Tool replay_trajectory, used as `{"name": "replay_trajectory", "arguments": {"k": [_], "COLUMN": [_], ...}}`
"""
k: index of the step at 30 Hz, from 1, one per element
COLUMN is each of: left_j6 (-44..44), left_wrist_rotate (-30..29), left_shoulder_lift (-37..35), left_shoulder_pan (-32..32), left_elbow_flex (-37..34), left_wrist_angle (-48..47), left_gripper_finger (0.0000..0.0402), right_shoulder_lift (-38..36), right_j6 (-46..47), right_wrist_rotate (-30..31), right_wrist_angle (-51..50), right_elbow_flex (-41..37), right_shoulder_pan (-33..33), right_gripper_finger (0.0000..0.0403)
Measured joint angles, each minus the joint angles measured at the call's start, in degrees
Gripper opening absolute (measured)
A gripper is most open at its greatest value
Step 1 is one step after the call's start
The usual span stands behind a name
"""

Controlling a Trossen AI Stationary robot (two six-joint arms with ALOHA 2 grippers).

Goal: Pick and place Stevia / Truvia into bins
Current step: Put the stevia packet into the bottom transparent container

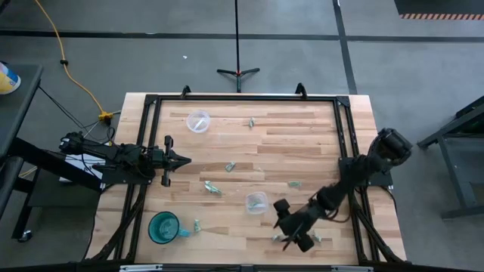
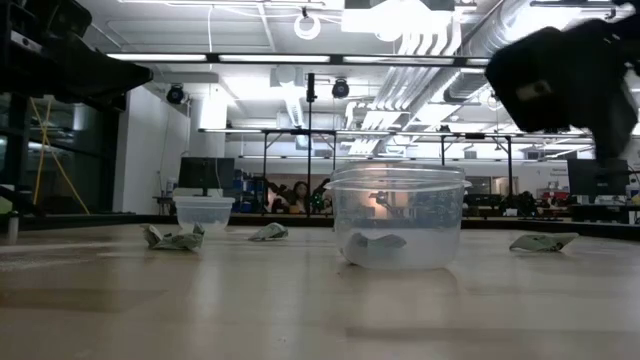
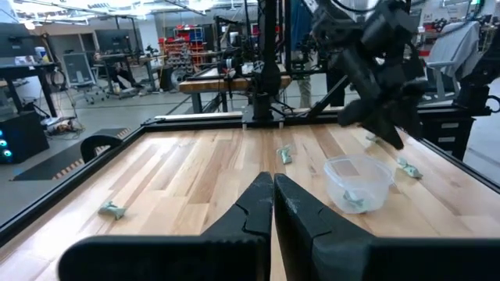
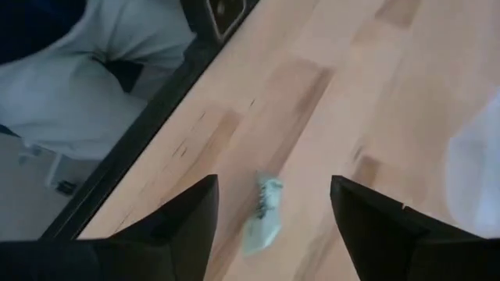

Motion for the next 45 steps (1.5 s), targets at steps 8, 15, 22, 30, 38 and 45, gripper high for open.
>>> {"name": "replay_trajectory", "arguments": {"k": [8,15,22,30,38,45], "left_j6": [-0.04,-0.07,-0.01,0.04,-0.02,-0.02], "left_wrist_rotate": [-0.11,-0.13,-0.53,-0.53,-0.53,-0.51], "left_shoulder_lift": [-0.01,0.00,-0.01,-0.01,0.00,0.00], "left_shoulder_pan": [0.01,-0.02,0.00,0.00,0.00,0.01], "left_elbow_flex": [0.02,-0.01,-0.01,-0.01,0.01,0.00], "left_wrist_angle": [0.01,0.01,0.01,0.01,0.03,0.03], "left_gripper_finger": [0.0049,0.0049,0.0049,0.0049,0.0049,0.0049], "right_shoulder_lift": [5.68,7.26,7.28,6.89,1.19,0.57], "right_j6": [0.71,3.20,2.53,-0.01,-16.71,-15.64], "right_wrist_rotate": [3.87,3.20,0.14,2.06,26.39,21.39], "right_wrist_angle": [3.06,2.54,0.48,2.00,8.64,10.42], "right_elbow_flex": [0.00,0.00,0.00,-0.08,-0.02,-0.02], "right_shoulder_pan": [1.94,1.94,1.94,1.64,-1.01,-9.83], "right_gripper_finger": [0.0208,0.0161,0.0076,0.0014,0.0008,0.0004]}}
